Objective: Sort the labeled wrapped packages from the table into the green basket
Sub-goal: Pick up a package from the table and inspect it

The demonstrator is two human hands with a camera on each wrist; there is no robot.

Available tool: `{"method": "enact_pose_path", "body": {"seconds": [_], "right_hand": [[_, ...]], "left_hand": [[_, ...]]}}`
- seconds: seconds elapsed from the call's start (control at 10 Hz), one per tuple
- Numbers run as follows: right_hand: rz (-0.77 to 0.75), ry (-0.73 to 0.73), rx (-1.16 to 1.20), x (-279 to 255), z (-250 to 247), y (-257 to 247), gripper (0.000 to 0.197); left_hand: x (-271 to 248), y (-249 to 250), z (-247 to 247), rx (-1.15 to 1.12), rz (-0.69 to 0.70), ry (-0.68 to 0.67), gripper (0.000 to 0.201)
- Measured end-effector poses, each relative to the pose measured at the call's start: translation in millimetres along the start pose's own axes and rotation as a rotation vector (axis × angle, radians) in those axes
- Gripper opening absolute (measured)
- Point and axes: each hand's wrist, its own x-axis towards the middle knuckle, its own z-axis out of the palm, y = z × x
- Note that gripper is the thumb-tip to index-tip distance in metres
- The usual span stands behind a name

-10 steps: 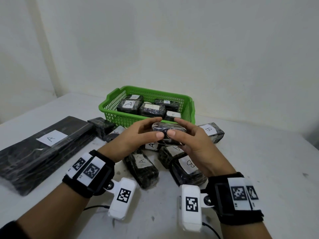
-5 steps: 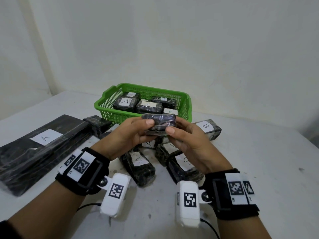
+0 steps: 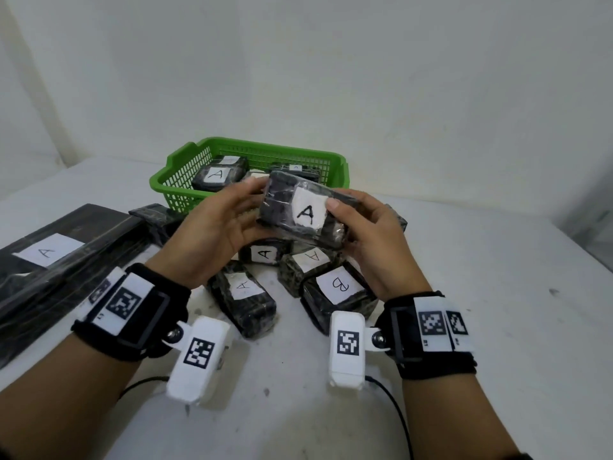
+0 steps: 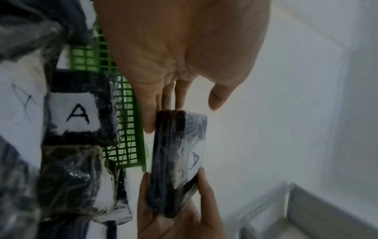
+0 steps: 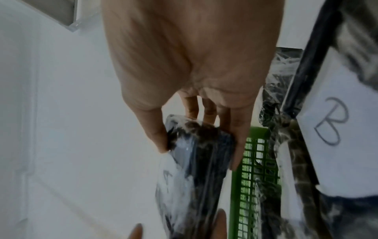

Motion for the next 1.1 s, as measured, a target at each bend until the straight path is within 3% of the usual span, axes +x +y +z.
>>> {"method": "enact_pose_path", "body": {"seconds": [0.1, 0.2, 0.3, 0.5, 0.6, 0.8, 0.9, 1.0, 1.1], "right_hand": [[0.036, 0.058, 0.004, -2.0, -11.3, -4.0, 0.033], [0.062, 0.167, 0.049, -8.1, -32.4, -11.8, 0.037], [0.115, 0.219, 0.033, -19.2, -67.4, -23.1, 0.041], [0.103, 0.391, -0.126, -27.9, -158.6, -61.9, 0.027], [0.139, 0.500, -0.245, -23.2, -205.6, -69.2, 0.025], [0.333, 0.649, -0.361, -9.5, -270.8, -48.5, 0.045], [0.414, 0.676, -0.516, 3.3, -302.3, -33.9, 0.074], [0.436, 0.675, -0.607, 18.5, -315.7, -26.9, 0.058], [0.448, 0.683, -0.716, 20.8, -304.4, -37.6, 0.041]], "left_hand": [[-0.1, -1.4, 22.8, 0.322, 0.033, 0.034, 0.044], [11.3, -2.7, 48.9, 0.417, 0.006, 0.030, 0.034], [30.7, -4.5, 89.4, 0.292, -0.082, -0.053, 0.019], [91.9, -48.7, 183.3, 0.255, -0.189, -0.187, 0.034], [115.3, -73.9, 227.7, 0.294, -0.291, -0.234, 0.026], [143.6, -123.5, 285.2, 0.452, -0.437, -0.348, 0.010], [153.0, -135.9, 301.3, 0.586, -0.415, -0.371, 0.029], [160.3, -141.2, 310.3, 0.674, -0.420, -0.328, 0.040], [163.1, -132.7, 317.0, 0.737, -0.436, -0.291, 0.033]]}}
